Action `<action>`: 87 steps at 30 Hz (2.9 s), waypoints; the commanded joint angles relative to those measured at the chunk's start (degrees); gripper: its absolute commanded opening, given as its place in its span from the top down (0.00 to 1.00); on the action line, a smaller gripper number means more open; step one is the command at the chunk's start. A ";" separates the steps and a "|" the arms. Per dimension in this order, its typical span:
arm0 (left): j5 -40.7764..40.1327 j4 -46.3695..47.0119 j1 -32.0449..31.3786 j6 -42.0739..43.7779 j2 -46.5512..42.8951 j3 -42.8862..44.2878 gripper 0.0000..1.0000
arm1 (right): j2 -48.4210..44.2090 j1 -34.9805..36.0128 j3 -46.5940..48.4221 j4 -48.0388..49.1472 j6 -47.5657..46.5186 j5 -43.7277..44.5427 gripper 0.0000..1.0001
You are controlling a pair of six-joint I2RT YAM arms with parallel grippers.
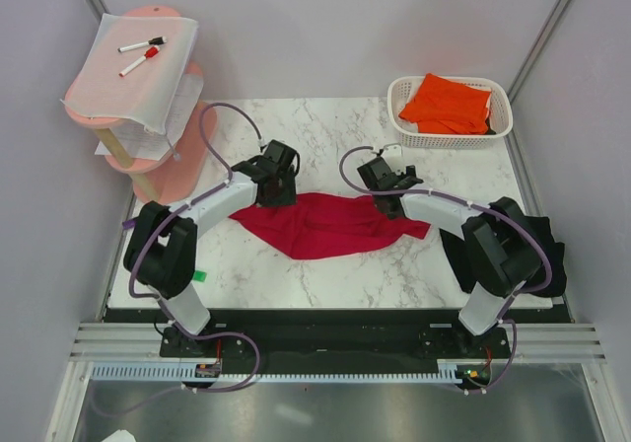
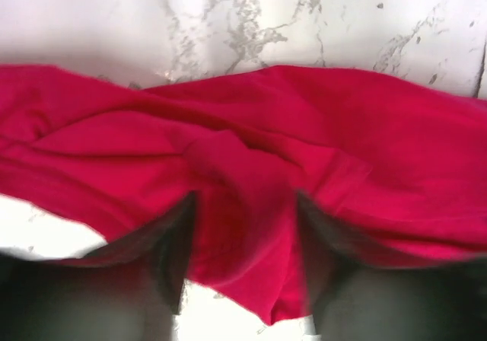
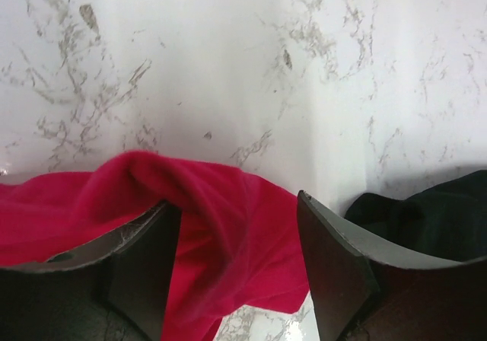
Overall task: Fold and stack the t-shirts
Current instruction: Flatten out the tshirt
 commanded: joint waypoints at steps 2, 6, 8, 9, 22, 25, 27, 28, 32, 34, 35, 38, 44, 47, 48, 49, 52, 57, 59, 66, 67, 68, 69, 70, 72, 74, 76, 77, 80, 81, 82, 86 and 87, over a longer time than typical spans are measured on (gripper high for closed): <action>0.29 3.01 -0.67 2.18 4.45 4.37 0.98 | 0.68 -2.45 3.52 1.90 -2.09 1.35 0.32; -1.55 2.31 -0.67 1.75 1.84 3.15 0.98 | 3.49 -4.55 4.13 4.53 -1.47 -0.66 0.56; -2.96 2.13 -0.76 1.83 -0.54 1.48 0.98 | 5.51 -6.22 5.09 6.20 -1.29 -1.72 0.82; -3.66 1.96 -0.67 2.10 -2.73 0.86 0.98 | 6.30 -6.93 5.62 6.73 -1.47 -3.55 0.87; -6.21 -13.68 -0.67 -4.05 -12.24 -6.96 0.98 | 14.92 -16.68 20.03 8.05 -2.87 -3.40 1.00; -5.78 -17.37 -0.59 -6.51 -13.30 -8.55 0.98 | 16.94 -18.00 23.19 7.79 -3.58 -3.31 0.96; -4.03 -20.00 -0.59 -8.01 -14.26 -9.51 0.98 | 18.52 -18.71 24.43 7.70 -3.67 -2.78 0.85; -3.41 -21.15 -0.59 -8.71 -14.53 -9.86 0.98 | 18.79 -18.88 25.13 7.70 -3.75 -3.30 0.83; -0.51 -24.85 -0.67 -11.35 -16.98 -12.85 0.98 | 17.39 -19.50 24.53 7.53 -2.62 -6.90 0.66; -0.85 -26.86 -0.67 -12.05 -18.30 -14.96 0.95 | 15.47 -19.50 23.48 7.44 -2.61 -9.02 0.51; -1.11 -27.13 -0.67 -11.97 -19.18 -15.40 0.89 | 14.67 -19.59 22.95 7.44 -2.53 -9.54 0.35; -4.01 -28.02 -1.11 -11.97 -22.52 -14.79 0.51 | 11.42 -19.50 20.66 7.44 -1.82 -11.48 0.02; -8.23 -25.92 -3.31 -9.43 -22.10 -5.39 0.28 | 6.93 -19.59 16.71 7.44 -0.68 -16.93 0.02; -8.85 -22.50 -3.31 -5.73 -15.96 -0.40 0.27 | 6.22 -19.59 15.30 7.44 -0.68 -18.51 0.02; -9.11 -21.52 -3.31 -5.12 -14.20 0.50 0.25 | 6.05 -19.59 14.95 7.00 -0.51 -18.95 0.02; -9.03 -20.64 -3.31 -3.54 -9.65 1.46 0.25 | 5.96 -19.50 14.68 6.82 -0.07 -20.09 0.02; -7.54 -18.00 -3.31 -0.90 -3.39 6.12 0.25 | 5.44 -19.59 13.72 5.86 0.72 -21.06 0.03; -1.92 -14.57 -4.10 1.39 4.80 12.19 0.25 | 3.68 -21.52 11.08 5.33 2.92 -24.31 0.06; -0.86 -14.39 -5.33 2.10 6.12 14.20 0.25 | 2.54 -23.62 10.12 5.33 4.15 -26.85 0.09; -1.12 -14.48 -10.60 2.89 9.46 16.85 0.25 | -0.28 -30.92 4.24 5.24 9.95 -38.63 0.14; -0.94 -14.48 -10.87 2.80 10.51 16.94 0.25 | -0.37 -31.71 3.61 5.33 10.56 -40.38 0.15; -1.03 -14.48 -11.04 2.71 11.04 17.11 0.25 | -0.46 -32.94 2.21 5.68 10.92 -40.83 0.17; -1.03 -14.48 -11.31 2.71 11.39 17.12 0.26 | -0.54 -32.95 1.50 6.03 11.79 -42.40 0.18; -1.12 -14.57 -11.31 2.54 12.27 17.12 0.26 | -0.54 -35.04 0.71 6.47 12.24 -45.12 0.18; -1.64 -14.57 -11.40 2.36 12.89 17.12 0.26 | -0.72 -36.98 -1.75 8.75 13.38 -48.12 0.20; -2.08 -14.57 -11.40 2.36 13.42 16.94 0.26 | -0.81 -38.30 -3.85 11.20 15.31 -52.43 0.21; -2.43 -14.57 -11.40 2.36 13.68 16.94 0.26 | -0.54 -38.92 -4.91 12.62 16.80 -55.32 0.22; -2.52 -14.57 -11.40 2.27 13.77 16.85 0.26 | -0.37 -39.19 -5.70 13.84 17.16 -55.78 0.22; -2.87 -14.57 -11.48 2.27 13.86 16.59 0.27 | 0.33 -39.63 -7.20 16.83 18.74 -57.53 0.23; -2.88 -14.57 -11.48 2.27 13.95 16.50 0.27 | 0.42 -39.71 -7.55 17.71 19.27 -58.32 0.23; -3.14 -14.57 -11.48 2.27 14.03 16.41 0.27 | 0.60 -39.89 -7.82 18.59 19.71 -58.94 0.24; -3.75 -14.57 -11.48 2.27 14.65 15.80 0.27 | 1.21 -39.89 -7.82 20.18 21.03 -60.53 0.29; -3.84 -14.57 -11.40 2.19 14.74 15.71 0.27 | 1.39 -39.89 -7.64 20.10 21.03 -60.70 0.29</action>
